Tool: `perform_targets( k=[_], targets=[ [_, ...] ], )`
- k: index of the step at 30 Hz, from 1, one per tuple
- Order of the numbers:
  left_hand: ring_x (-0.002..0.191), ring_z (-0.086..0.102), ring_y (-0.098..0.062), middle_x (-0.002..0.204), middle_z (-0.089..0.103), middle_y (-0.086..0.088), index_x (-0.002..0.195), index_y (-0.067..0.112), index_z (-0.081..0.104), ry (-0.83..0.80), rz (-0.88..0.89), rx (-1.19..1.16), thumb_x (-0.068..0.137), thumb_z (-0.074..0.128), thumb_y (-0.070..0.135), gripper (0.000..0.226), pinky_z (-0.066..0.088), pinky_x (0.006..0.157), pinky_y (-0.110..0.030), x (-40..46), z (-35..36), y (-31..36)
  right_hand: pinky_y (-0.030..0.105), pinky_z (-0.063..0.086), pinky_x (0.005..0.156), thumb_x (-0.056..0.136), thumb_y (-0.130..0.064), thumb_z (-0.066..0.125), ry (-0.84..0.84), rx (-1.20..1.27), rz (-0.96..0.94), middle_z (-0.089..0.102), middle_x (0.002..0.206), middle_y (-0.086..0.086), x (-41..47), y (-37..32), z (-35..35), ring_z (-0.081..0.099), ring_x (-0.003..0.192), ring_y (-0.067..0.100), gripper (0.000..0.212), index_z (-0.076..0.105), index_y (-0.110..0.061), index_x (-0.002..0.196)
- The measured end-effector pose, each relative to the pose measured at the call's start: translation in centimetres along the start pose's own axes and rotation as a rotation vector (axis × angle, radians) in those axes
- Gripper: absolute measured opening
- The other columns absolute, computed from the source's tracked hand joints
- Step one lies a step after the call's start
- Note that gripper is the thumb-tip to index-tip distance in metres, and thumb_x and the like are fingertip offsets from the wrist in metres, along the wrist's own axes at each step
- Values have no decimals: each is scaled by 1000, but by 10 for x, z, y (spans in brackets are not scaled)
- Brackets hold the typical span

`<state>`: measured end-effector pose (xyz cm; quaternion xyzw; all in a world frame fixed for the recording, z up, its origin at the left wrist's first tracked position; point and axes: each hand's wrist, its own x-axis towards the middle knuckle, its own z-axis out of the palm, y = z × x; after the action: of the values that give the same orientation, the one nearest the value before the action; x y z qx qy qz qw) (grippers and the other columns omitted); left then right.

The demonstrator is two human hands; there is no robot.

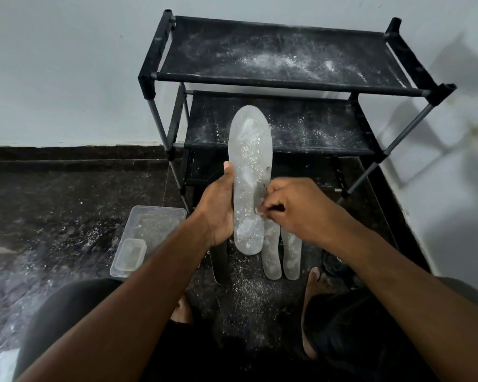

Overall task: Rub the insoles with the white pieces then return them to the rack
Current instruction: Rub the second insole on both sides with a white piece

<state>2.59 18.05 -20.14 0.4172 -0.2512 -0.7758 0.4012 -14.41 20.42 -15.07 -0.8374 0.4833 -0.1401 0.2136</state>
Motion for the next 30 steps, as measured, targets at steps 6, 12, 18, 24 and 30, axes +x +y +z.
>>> perform_targets(
  k=[6, 12, 18, 24, 30],
  targets=[
    [105, 71, -31, 128, 69, -19, 141, 9, 57, -39, 4, -42, 108, 22, 59, 69, 60, 84, -45, -1, 4, 4, 25, 50, 81, 91, -12, 66, 49, -84, -6, 58, 101, -4, 2, -5, 2, 55, 89, 6, 16, 73, -14, 106],
    [100, 72, -33, 124, 70, -21, 140, 8, 58, -46, -22, -39, 108, 23, 59, 69, 62, 82, -47, -1, 4, 4, 8, 46, 83, 86, -15, 73, 40, 30, -11, 63, 99, -12, -4, -4, 0, 55, 84, -7, 17, 76, -15, 103],
    [119, 67, -39, 129, 68, -23, 136, 9, 59, -33, 9, -37, 109, 20, 57, 68, 59, 93, -52, 1, 6, 8, 18, 43, 96, 82, -19, 77, -84, -45, -30, 59, 90, -18, 2, -3, 5, 48, 86, -10, 10, 76, -19, 92],
    [99, 71, -30, 124, 70, -20, 139, 7, 58, -80, -33, -63, 109, 24, 56, 67, 61, 86, -45, 1, 9, 6, 11, 35, 75, 81, -29, 75, 128, 37, 8, 66, 92, -18, -1, -2, -7, 47, 86, -4, 17, 76, -23, 97],
    [116, 68, -35, 129, 68, -22, 140, 6, 58, -90, -46, -53, 108, 21, 59, 71, 56, 96, -49, 0, 6, 5, 17, 44, 87, 80, -29, 77, -115, 103, -21, 62, 89, -20, -4, -8, 2, 51, 92, -6, 12, 76, -25, 92]
  ],
)
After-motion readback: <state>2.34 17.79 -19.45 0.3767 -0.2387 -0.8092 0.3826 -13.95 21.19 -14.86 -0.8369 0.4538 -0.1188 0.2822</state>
